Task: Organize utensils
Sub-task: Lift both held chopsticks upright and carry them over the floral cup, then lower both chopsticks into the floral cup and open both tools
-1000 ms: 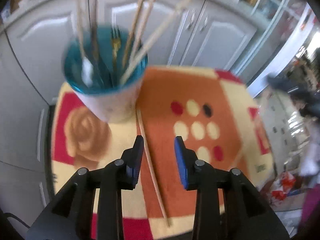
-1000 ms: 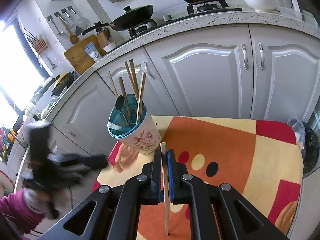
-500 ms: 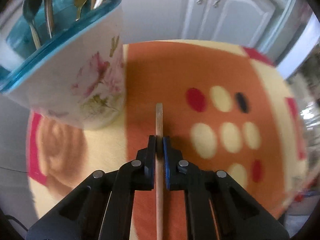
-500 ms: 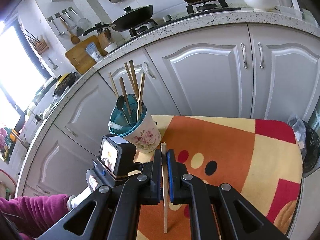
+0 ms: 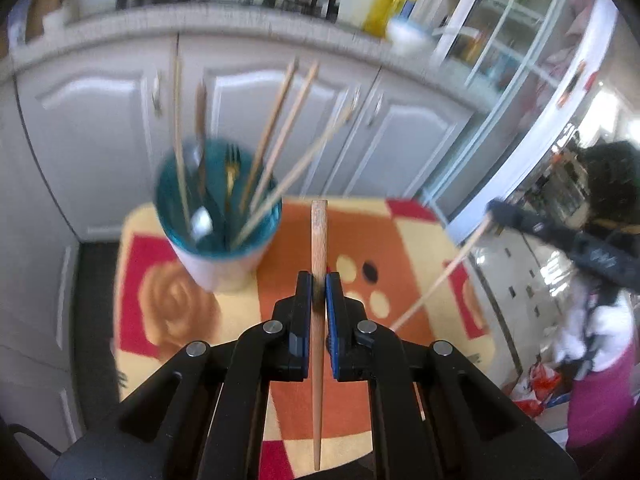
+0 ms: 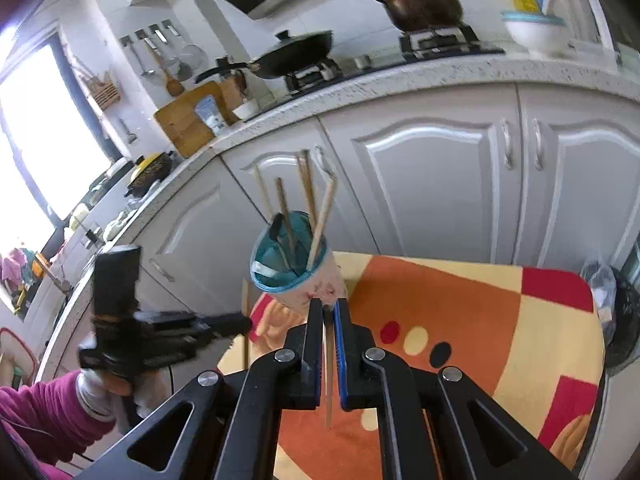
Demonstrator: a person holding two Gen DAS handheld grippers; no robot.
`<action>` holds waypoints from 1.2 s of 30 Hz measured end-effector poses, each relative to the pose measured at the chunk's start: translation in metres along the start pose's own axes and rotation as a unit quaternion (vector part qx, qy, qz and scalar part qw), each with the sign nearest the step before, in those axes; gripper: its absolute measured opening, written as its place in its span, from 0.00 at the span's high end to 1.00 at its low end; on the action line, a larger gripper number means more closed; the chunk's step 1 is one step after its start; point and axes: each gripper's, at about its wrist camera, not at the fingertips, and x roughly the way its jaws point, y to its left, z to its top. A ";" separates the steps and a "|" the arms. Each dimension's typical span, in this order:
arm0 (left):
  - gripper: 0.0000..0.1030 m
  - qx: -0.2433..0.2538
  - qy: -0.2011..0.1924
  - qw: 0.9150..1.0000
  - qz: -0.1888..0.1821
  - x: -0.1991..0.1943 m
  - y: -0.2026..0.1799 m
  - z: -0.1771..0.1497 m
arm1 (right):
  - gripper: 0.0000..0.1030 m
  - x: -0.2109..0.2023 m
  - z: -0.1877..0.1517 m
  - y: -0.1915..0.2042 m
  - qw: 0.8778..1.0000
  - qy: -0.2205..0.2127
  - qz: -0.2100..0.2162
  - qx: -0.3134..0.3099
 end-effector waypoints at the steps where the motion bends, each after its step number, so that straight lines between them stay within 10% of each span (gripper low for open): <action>1: 0.95 0.001 -0.009 1.000 -0.002 -0.011 0.001 0.004 | 0.95 -0.002 0.004 0.005 1.000 -0.001 0.001 -0.007; 11: 0.95 0.015 -0.159 0.987 0.037 -0.093 0.008 0.088 | 0.95 -0.036 0.070 0.049 0.996 -0.058 0.028 -0.057; 20: 0.95 0.040 -0.248 0.958 0.140 -0.054 0.038 0.128 | 0.95 -0.027 0.137 0.084 0.991 -0.099 0.019 -0.085; 30: 0.95 0.023 -0.247 0.954 0.167 0.008 0.082 0.110 | 0.95 0.050 0.155 0.080 0.993 -0.063 0.013 -0.094; 36: 0.95 0.010 -0.207 0.965 0.158 0.034 0.088 0.091 | 0.95 0.096 0.134 0.059 0.997 -0.020 0.010 -0.077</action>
